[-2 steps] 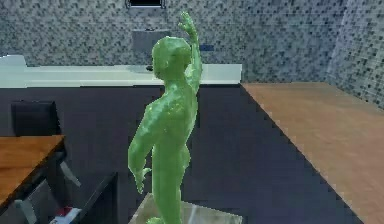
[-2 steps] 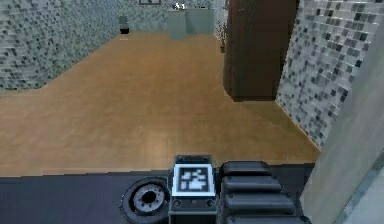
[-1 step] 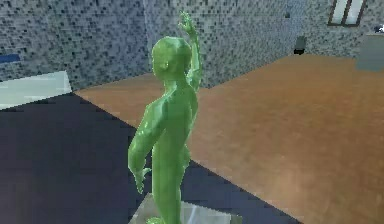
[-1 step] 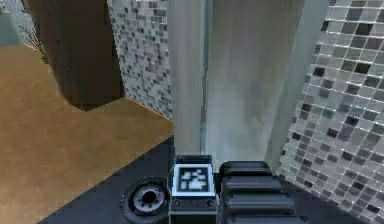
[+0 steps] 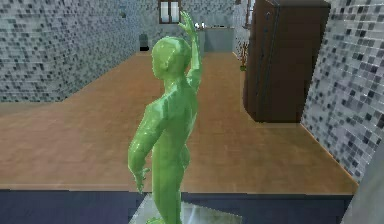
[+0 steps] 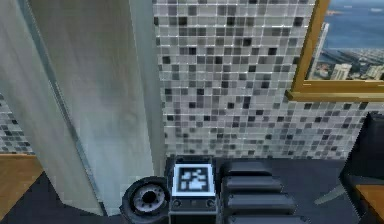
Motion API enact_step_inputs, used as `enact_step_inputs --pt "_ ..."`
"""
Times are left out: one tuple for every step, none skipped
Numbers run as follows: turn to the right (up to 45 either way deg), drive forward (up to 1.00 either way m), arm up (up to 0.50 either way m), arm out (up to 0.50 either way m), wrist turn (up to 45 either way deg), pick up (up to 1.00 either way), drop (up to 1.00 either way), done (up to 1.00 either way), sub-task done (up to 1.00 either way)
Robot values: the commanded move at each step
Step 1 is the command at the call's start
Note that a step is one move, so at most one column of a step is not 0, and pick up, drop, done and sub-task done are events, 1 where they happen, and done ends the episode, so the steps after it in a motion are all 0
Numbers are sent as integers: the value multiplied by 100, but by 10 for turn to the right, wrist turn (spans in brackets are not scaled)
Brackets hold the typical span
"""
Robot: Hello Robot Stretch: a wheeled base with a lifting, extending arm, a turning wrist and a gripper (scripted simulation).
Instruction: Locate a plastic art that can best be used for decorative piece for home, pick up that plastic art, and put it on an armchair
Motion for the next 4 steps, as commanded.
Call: enact_step_inputs --pt "0 35 0 0 0 0 0 0 0" --pt "-450 0 0 0 0 0 0 0 0" --pt "-420 0 0 0 0 0 0 0 0" --pt "0 90 0 0 0 0 0 0 0"
